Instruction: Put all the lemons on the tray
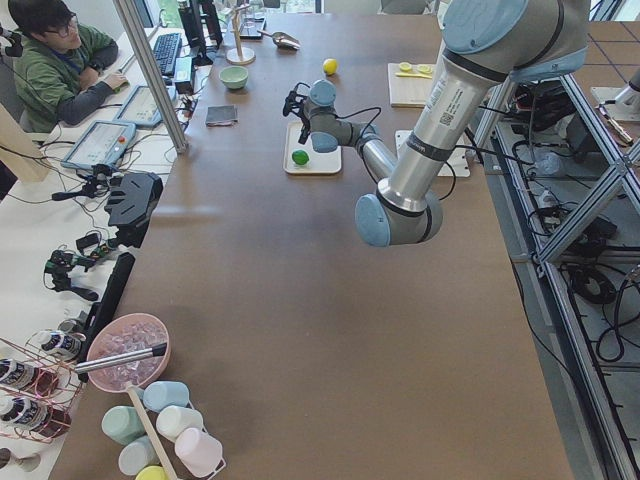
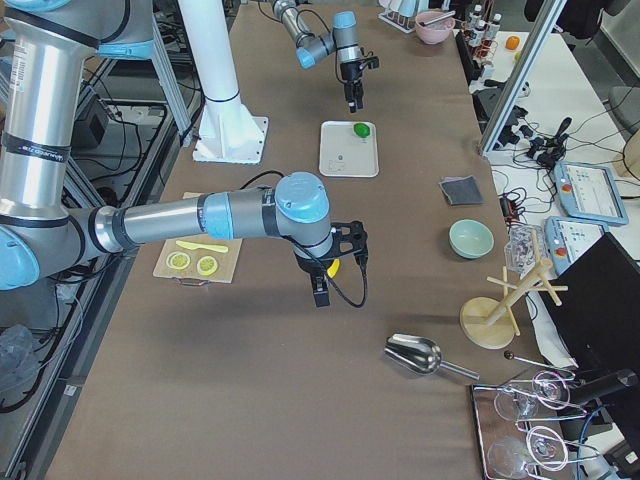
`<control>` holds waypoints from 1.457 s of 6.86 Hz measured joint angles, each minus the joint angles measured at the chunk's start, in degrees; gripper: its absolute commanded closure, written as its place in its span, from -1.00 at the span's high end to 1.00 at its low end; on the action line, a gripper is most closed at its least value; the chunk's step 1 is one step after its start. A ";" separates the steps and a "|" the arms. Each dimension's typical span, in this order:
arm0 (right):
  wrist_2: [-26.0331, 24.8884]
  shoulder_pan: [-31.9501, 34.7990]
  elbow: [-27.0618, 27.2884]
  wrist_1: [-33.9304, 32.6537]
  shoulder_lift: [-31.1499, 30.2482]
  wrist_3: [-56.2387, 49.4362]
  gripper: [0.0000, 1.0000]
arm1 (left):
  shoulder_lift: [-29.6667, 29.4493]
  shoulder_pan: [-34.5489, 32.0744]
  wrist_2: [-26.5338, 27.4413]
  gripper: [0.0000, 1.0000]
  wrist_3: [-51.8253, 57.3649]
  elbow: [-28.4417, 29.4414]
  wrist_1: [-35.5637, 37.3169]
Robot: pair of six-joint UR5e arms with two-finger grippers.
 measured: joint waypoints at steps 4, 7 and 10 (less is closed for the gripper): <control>4.12 -1.02 2.53 0.88 0.07 8.87 1.00 | 18.40 -19.16 -16.78 0.99 16.10 -11.19 5.53; -0.13 -9.66 2.81 12.06 -0.72 23.77 1.00 | 31.88 -31.62 -21.49 0.99 40.62 -11.52 5.68; -11.54 -22.95 2.58 20.80 -0.57 25.99 0.96 | 34.73 -34.57 -21.89 0.99 47.57 -11.18 5.83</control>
